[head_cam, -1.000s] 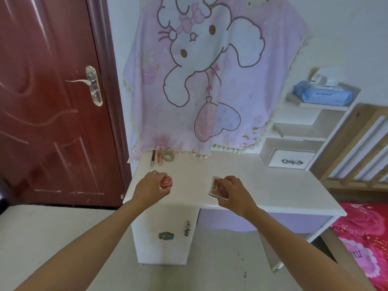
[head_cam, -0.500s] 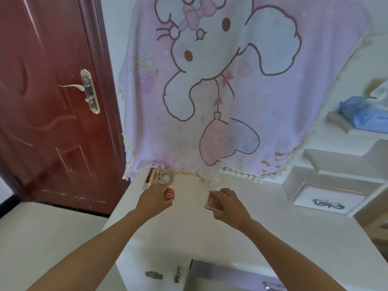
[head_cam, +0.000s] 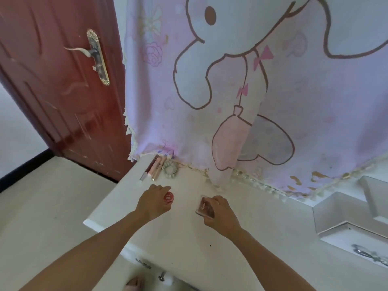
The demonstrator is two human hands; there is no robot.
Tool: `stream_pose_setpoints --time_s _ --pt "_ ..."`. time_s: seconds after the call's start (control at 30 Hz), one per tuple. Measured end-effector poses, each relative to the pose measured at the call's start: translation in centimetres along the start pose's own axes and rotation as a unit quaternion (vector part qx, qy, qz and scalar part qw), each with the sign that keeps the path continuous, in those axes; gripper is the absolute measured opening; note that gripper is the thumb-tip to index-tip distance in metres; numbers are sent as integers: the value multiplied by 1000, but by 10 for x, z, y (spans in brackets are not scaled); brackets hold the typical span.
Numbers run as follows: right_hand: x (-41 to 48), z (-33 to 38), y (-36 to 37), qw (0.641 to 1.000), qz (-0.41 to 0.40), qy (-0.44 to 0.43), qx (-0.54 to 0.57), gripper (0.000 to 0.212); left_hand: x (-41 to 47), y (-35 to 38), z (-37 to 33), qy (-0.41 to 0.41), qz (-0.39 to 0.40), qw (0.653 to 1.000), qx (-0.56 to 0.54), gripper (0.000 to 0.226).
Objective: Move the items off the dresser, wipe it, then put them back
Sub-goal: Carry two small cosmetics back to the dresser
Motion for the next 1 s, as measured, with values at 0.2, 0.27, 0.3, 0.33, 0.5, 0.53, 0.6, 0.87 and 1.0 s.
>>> stream_pose_setpoints --time_s 0.2,0.27,0.3,0.33,0.5,0.53,0.6,0.87,1.0 --pt "14 -8 10 1000 -2 27 -1 59 52 9 -9 61 15 998 27 51" --pt "17 -11 13 999 -11 42 -1 60 69 13 -8 95 -4 995 31 48" --pt "19 -10 14 999 -13 47 -2 60 78 16 -5 105 -11 993 46 43" --pt "21 -9 16 999 -11 49 -5 60 86 18 -3 103 -17 993 58 39" --pt "42 2 20 998 -7 67 -5 63 115 22 -6 143 -32 987 58 44" --pt "47 4 21 997 -6 71 -4 63 120 22 -6 153 -36 986 58 42" --pt "54 8 22 997 -3 78 -2 63 126 26 -4 161 -25 985 61 45" --pt "77 13 26 995 -1 98 -9 64 141 43 22 209 -41 975 62 29" --pt "89 19 28 995 6 100 -17 63 134 39 28 222 -12 974 51 41"
Point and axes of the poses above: each hand's wrist, its own x-axis towards the middle knuckle, its own y-axis out of the palm, z = x × y, the point moved 4 cm from there along x, towards the middle knuckle
